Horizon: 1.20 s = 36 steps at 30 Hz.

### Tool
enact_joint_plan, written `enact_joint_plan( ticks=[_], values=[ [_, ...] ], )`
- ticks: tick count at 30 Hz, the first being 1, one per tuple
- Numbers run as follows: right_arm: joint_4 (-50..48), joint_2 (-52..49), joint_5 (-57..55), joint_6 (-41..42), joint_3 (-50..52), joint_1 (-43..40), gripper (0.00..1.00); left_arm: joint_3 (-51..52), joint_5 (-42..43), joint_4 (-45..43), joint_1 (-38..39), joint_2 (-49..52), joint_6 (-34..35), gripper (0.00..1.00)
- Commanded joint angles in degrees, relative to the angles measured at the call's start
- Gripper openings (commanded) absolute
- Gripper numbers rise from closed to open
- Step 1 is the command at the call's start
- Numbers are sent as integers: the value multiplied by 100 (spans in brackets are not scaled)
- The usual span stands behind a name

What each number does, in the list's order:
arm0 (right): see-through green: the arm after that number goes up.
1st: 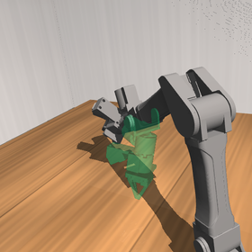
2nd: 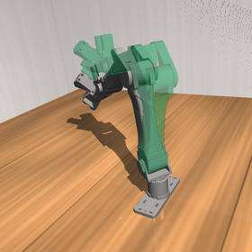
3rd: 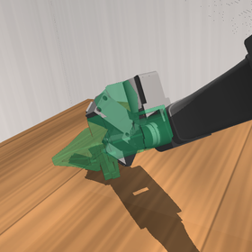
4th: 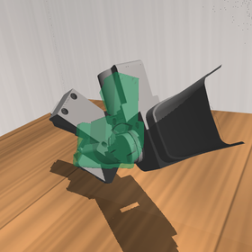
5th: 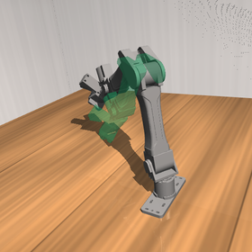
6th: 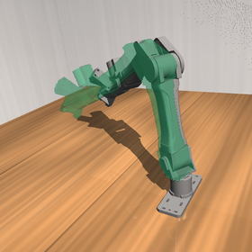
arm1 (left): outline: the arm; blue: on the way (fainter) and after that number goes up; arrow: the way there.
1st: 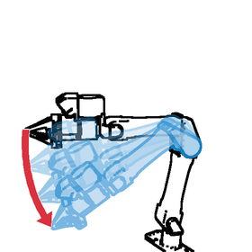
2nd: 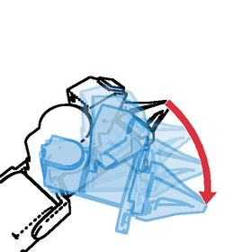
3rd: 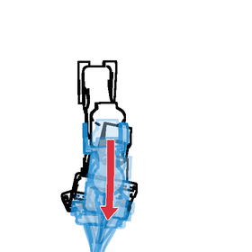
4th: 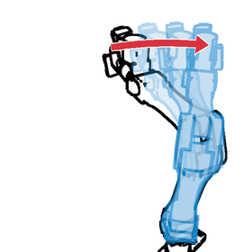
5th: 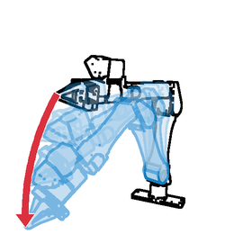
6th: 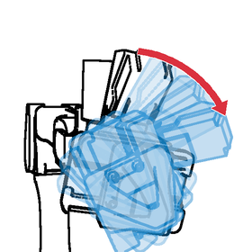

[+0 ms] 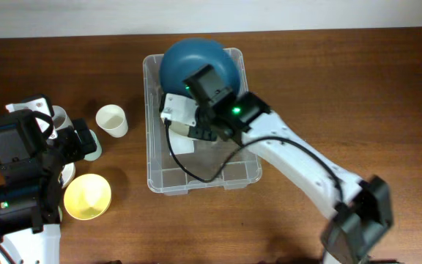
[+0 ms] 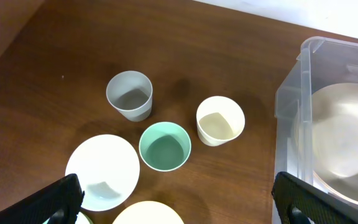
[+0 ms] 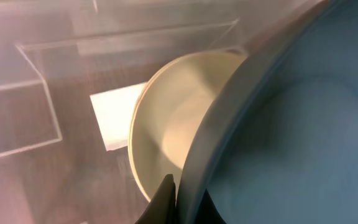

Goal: Pack container
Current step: 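Carry the blue plate onto the cream plate in the container, then retract the right arm and reach the left gripper to the cream cup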

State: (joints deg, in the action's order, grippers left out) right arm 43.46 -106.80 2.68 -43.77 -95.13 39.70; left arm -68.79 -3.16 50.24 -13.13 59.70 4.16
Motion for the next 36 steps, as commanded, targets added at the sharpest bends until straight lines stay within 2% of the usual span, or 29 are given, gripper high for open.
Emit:
enact_joint_plan(
  ticks=[1,2,3,4,5,6,8,10,13,16,19,23,27,31,33,36],
  values=[
    [-146,-361,-28,-232,-66,4,4,-87,83,0,-28,-2,74,100],
    [-155,-400,-26,-232,-66,4,4,-90,83,0,-28,-2,74,100],
    [-162,-417,-26,-232,-66,7,12,-87,83,0,-28,-2,74,99],
    [-162,-417,-26,-232,-66,4,28,-90,83,0,-28,-2,74,99],
    [-166,-417,-26,-229,-66,4,36,-87,83,0,-28,-2,74,100],
    [-168,-409,-28,-229,-70,7,38,-87,83,0,-28,-2,74,99],
    [-151,-295,-31,-151,-79,9,56,-87,83,0,-28,-2,74,100],
    [-138,-79,-31,188,-120,9,66,-90,81,0,-28,-2,74,99],
    [11,540,-131,922,-269,-42,71,-90,81,-2,-28,-2,74,100],
    [94,1276,-966,2225,-339,-361,75,-90,83,-4,-28,-2,74,99],
    [376,1834,-1255,3438,-339,-1154,77,-90,85,-31,-26,9,74,99],
    [1263,2518,-739,4798,-339,-2658,73,-92,87,-24,48,142,74,99],
    [2109,3112,-546,5316,-291,-3755,73,-295,83,-20,501,514,66,99],
    [3115,3508,-535,5460,-153,-4719,76,-949,35,28,1062,1475,-101,99],
    [3392,3526,-317,5455,-11,-5027,76,-1298,42,52,1137,2044,-96,99],
    [3289,3506,-133,5390,385,-5136,76,-1808,52,61,1139,2981,-96,99]
  ],
)
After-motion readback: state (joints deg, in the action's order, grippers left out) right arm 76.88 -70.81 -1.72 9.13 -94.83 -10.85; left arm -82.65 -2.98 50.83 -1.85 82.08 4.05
